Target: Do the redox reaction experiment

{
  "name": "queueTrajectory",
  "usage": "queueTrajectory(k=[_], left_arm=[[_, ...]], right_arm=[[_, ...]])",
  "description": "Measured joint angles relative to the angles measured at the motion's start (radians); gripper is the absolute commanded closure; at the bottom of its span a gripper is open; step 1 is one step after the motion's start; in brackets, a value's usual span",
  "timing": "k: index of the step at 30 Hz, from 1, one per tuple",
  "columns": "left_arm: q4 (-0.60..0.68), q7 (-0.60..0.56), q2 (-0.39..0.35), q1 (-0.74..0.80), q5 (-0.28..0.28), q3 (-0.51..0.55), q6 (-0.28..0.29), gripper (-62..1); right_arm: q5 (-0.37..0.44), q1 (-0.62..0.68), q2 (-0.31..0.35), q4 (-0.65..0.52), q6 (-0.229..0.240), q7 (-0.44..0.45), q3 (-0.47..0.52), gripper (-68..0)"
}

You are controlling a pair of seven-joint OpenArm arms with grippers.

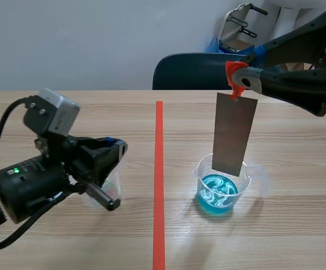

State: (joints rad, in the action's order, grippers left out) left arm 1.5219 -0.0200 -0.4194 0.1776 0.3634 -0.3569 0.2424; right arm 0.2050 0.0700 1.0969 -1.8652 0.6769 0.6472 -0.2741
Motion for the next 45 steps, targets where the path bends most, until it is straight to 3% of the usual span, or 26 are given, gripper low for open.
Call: queueTrajectory(k=[7,14,22,25,45], left_arm=[[-0.160,-0.019,0.063,-0.169,-0.001,-0.142,-0.003,-2.7],[-0.308,-0.041,0.126,-0.279,-0.053,-0.264,-0.003,-2.7],[-0.373,-0.106,0.143,-0.325,-0.053,-0.383,-0.003,-2.7],[-0.373,-0.106,0.148,-0.325,-0.077,-0.404,-0.003,-2.7],[-0.372,-0.106,0.163,-0.324,-0.076,-0.409,-0.003,-2.7]], right_arm=[[-0.004,0.000,0.000,0.000,0.000,0.000,0.000,-0.8],[-0.004,0.000,0.000,0.000,0.000,0.000,0.000,-0.8],[-0.004,0.000,0.000,0.000,0.000,0.000,0.000,-0.8],[-0.004,0.000,0.000,0.000,0.000,0.001,0.000,-0.8],[-0.004,0.000,0.000,0.000,0.000,0.001,0.000,-0.8]])
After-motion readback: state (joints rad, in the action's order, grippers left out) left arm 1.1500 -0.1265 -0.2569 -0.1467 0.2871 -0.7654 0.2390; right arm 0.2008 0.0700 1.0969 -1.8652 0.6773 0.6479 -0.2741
